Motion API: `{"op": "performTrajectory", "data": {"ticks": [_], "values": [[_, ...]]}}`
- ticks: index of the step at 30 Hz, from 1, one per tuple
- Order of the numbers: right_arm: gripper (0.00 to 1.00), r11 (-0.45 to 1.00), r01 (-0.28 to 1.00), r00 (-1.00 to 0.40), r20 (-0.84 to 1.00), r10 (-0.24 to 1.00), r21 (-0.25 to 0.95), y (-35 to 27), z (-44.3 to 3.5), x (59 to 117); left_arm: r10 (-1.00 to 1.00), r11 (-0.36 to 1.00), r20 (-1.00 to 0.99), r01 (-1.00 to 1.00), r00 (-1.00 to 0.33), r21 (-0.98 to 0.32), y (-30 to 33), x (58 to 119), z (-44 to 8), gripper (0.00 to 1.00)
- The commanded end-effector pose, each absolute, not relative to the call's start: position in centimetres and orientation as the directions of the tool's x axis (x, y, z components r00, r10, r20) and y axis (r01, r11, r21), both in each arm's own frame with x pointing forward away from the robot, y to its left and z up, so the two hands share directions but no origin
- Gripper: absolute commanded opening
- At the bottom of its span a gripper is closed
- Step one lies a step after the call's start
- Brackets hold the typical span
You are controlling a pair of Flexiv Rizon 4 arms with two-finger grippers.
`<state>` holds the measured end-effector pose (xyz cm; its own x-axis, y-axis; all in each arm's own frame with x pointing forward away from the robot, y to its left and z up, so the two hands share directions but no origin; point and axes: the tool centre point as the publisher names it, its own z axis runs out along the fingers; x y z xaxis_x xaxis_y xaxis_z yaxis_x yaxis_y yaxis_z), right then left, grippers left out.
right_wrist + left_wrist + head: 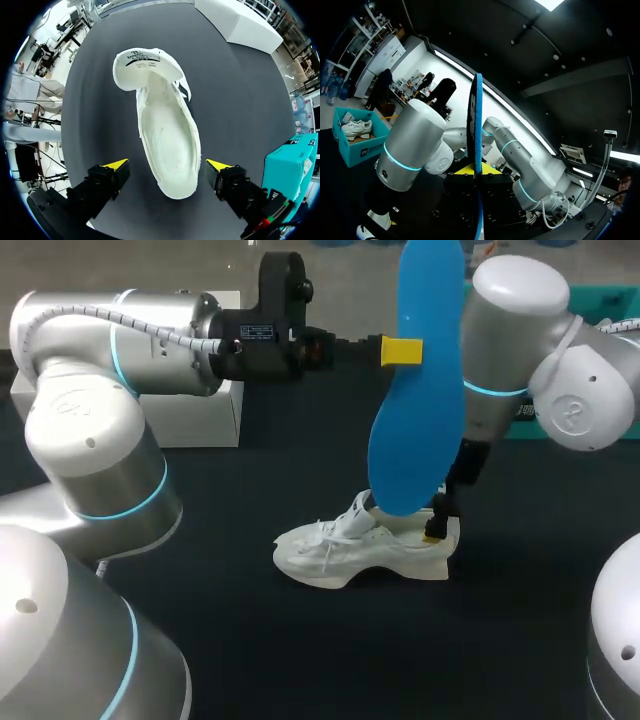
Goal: Take the shoe out of the shoebox, open the shoe tongue, remove and reinsert the insole, then place the shoe into the shoebox
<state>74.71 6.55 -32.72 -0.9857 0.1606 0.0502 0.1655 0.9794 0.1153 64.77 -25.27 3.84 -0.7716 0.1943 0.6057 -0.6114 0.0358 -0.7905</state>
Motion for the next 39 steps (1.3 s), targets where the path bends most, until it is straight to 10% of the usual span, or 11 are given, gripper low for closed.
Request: {"op": "performTrajectory", "data": {"ticks": [1,39], "values": [[1.00,0.979,0.166,-0.986,0.048,0.161,0.116,6.5,-32.8,74.6,0.196,0.034,0.605,-0.611,-0.772,-0.791,-25.4,64.8,3.8,0.00],[1.00,0.997,0.082,-0.996,0.043,0.082,0.013,11.4,-37.4,81.2,0.196,0.034,0.605,-0.611,-0.772,-0.791,-25.4,64.8,3.8,0.00]]}}
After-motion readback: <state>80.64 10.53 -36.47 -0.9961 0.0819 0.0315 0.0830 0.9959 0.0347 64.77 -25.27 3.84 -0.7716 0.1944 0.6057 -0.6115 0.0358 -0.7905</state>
